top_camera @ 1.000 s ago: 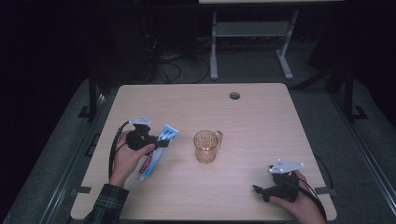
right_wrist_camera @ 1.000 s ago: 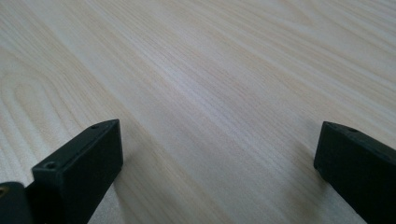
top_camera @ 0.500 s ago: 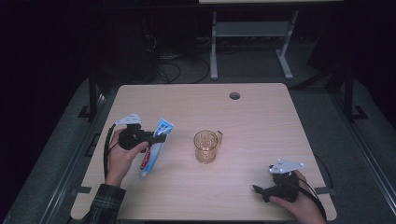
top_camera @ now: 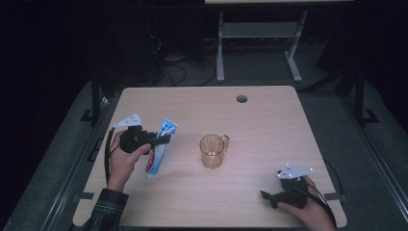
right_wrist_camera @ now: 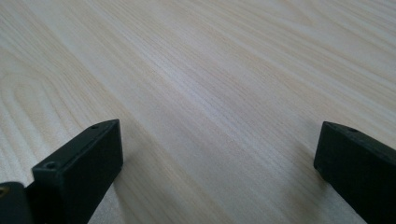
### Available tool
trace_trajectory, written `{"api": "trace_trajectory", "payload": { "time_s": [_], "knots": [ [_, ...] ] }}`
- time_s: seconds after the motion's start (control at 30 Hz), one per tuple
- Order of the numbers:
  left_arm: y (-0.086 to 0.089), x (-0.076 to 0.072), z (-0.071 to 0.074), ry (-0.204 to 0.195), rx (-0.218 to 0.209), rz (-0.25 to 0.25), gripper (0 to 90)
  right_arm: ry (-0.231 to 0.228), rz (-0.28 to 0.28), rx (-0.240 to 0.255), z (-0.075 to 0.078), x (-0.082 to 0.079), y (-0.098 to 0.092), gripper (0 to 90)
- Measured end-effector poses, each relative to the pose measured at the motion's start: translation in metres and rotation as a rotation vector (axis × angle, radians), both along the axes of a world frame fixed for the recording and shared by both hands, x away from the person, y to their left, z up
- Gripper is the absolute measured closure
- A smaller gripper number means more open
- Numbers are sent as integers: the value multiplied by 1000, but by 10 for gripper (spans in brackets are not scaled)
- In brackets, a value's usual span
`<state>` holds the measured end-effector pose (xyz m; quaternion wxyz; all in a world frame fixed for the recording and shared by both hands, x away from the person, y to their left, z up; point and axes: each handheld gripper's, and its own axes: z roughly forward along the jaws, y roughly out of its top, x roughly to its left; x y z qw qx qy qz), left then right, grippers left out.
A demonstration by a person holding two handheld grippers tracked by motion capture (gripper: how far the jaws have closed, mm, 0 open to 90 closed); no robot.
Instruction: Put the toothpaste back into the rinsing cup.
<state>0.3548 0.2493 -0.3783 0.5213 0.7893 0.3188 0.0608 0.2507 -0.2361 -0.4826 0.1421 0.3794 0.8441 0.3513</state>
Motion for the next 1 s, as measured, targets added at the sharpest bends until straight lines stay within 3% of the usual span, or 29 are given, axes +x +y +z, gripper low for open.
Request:
{"api": "trace_trajectory", "payload": {
  "time_s": [0.6, 1.0],
  "knots": [
    [-22, 4, 36, -68, -15, -46, 738, 0, 0, 0, 0, 0, 0, 5],
    [-44, 10, 51, -101, -46, -81, 737, 0, 0, 2, 0, 0, 0, 5]
  ]
}}
